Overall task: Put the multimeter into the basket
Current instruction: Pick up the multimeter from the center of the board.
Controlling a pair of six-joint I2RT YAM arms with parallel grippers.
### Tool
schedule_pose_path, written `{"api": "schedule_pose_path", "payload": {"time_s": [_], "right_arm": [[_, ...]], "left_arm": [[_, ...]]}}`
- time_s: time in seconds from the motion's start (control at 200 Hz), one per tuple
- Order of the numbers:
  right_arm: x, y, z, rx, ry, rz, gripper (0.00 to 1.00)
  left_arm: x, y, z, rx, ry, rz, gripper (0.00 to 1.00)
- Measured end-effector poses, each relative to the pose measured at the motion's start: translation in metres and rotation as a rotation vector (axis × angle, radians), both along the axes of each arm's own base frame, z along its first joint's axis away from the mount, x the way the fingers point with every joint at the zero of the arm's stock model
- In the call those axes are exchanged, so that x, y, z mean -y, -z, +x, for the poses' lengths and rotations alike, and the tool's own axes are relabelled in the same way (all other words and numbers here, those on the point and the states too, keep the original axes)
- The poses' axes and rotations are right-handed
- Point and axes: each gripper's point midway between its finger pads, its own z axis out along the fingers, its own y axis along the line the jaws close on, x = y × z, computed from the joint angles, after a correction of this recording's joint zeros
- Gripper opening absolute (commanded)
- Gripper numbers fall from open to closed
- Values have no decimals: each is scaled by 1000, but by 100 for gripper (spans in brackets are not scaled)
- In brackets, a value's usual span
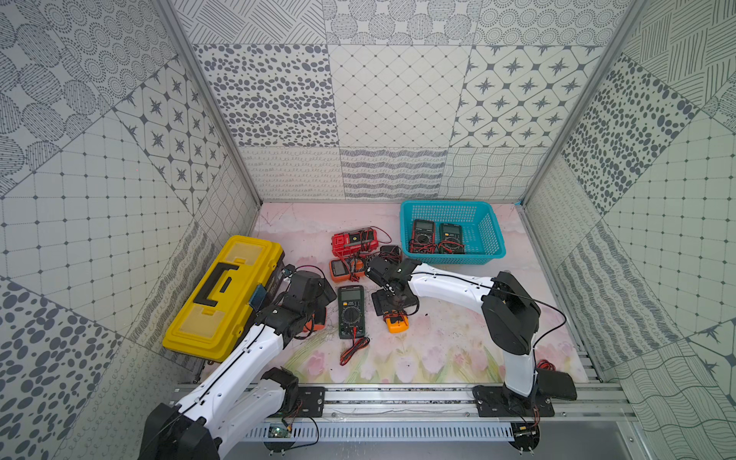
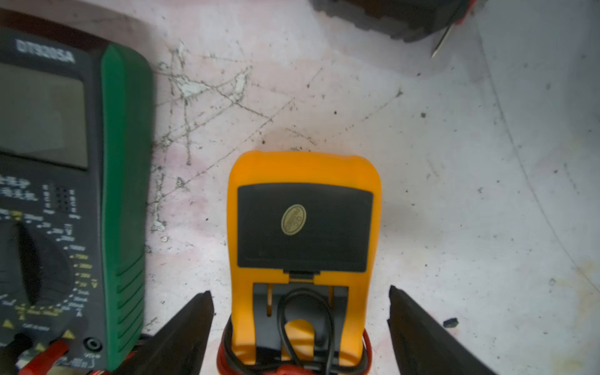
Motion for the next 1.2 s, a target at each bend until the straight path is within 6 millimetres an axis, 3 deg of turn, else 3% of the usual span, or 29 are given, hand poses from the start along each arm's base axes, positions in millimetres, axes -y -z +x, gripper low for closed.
{"api": "schedule_pose_path", "payload": {"time_s": [0.205,0.32,0.45,0.65,0.775,1.011,1.091,1.201], "right_arm": [[2,9,-10,-48,-13,-14,80],[2,14,-15,-69,-25,-20,67],[2,13,-14,-68,-30,-19,38],[12,3,-11,-24,-38,-51,25],[19,-30,-5,53,-56,-36,21],[41,-135,19,303,-48,82,18],[65,-163,41,372,9,97,18],[112,-177,80,428,117,57,19]], "left_arm": [[0,2,0,-6,0,-4,99],[0,2,-1,-7,-1,-4,99],[0,2,0,-7,-1,-4,99],[0,2,0,-7,-1,-3,99],[0,2,0,-6,-2,-3,99],[1,0,0,-2,-1,-4,99],[1,-1,1,1,0,-6,99],[1,-1,1,0,2,-7,99]]}}
